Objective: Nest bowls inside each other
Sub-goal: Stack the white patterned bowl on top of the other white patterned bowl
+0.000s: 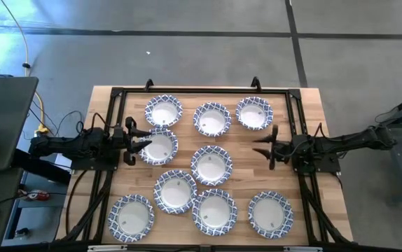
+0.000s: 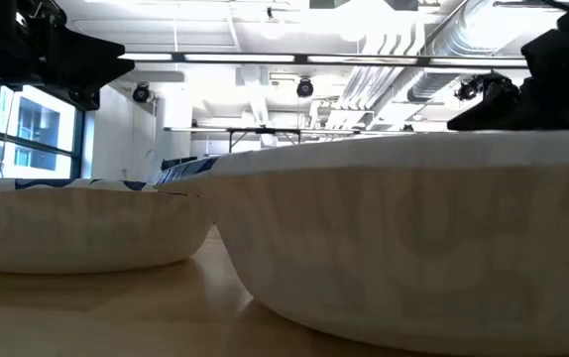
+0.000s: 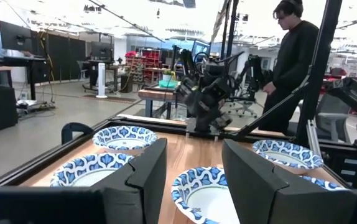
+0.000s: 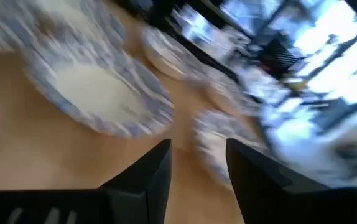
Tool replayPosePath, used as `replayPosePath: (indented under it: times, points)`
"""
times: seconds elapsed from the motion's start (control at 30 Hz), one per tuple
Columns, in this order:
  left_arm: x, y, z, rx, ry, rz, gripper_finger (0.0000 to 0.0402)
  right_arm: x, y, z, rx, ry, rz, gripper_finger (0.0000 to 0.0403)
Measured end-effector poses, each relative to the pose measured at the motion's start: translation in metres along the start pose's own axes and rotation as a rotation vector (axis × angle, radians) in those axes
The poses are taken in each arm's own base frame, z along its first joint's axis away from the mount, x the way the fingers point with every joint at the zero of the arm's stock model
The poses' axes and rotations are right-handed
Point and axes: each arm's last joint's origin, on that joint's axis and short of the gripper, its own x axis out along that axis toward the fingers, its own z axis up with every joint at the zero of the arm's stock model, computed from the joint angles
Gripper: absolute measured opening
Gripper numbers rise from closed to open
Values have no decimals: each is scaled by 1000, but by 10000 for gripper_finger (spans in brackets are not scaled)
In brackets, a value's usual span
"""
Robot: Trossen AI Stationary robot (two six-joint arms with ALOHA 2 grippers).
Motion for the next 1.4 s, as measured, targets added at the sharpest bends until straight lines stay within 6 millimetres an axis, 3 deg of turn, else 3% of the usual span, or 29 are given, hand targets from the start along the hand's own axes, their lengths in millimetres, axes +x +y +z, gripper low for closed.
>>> replayPosePath:
  times: [0.2, 0.37, 0.77, 0.97, 1.13, 1.27, 1.4]
  points:
    - [0, 0, 0, -1, 0, 0, 145, 0, 1, 0, 502, -9, 42, 147]
    - [0, 0, 0, -13, 0, 0, 145, 0, 2, 0, 683, 4, 46, 147]
    - [0, 0, 0, -45, 0, -1, 145, 0, 1, 0, 722, 0, 39, 147]
    - [0, 0, 0, -145, 0, 0, 145, 0, -4, 7, 872, -88, -13, 147]
    - [0, 0, 0, -222, -1, 4, 145, -3, -14, 22, 940, -205, -24, 147]
    - [0, 0, 1, -306, -15, 2, 145, -8, -31, 47, 977, -310, -45, 147]
    - [-1, -1, 11, -282, -110, -54, 145, -15, -50, 75, 967, -384, -62, 147]
